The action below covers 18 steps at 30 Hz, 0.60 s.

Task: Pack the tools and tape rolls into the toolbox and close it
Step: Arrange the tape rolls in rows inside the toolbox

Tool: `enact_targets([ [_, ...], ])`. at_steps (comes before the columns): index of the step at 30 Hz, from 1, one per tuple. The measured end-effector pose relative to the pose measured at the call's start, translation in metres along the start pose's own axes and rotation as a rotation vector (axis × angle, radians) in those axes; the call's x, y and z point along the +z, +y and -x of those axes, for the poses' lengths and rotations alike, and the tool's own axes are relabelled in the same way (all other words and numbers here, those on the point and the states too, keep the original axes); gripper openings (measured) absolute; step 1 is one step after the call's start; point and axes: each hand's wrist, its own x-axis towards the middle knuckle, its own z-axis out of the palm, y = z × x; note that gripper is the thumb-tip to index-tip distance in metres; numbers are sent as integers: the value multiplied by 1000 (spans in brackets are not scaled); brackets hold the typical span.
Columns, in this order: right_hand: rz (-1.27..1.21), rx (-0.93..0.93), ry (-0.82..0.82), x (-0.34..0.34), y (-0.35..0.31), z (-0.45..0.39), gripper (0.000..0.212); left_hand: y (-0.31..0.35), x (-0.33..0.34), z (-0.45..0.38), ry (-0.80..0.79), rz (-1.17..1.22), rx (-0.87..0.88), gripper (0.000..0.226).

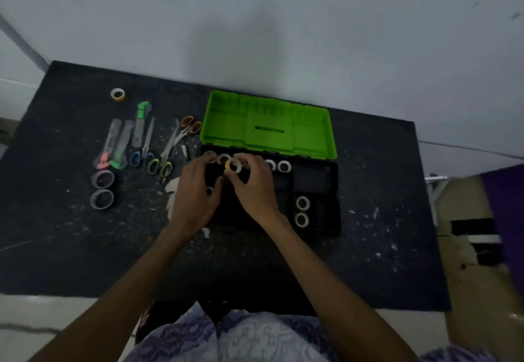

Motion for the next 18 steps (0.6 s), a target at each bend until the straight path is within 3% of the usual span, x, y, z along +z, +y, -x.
enact_targets([
  [7, 48, 87, 152, -83, 62, 50, 32, 55, 68, 28, -319, -139, 236, 83],
  [11, 82, 176, 228, -117, 89, 74, 33, 64, 93, 39, -419, -251, 240, 107],
  [18, 214, 280, 271, -149, 122, 100, 36, 62, 93, 37, -417, -361, 319, 103],
])
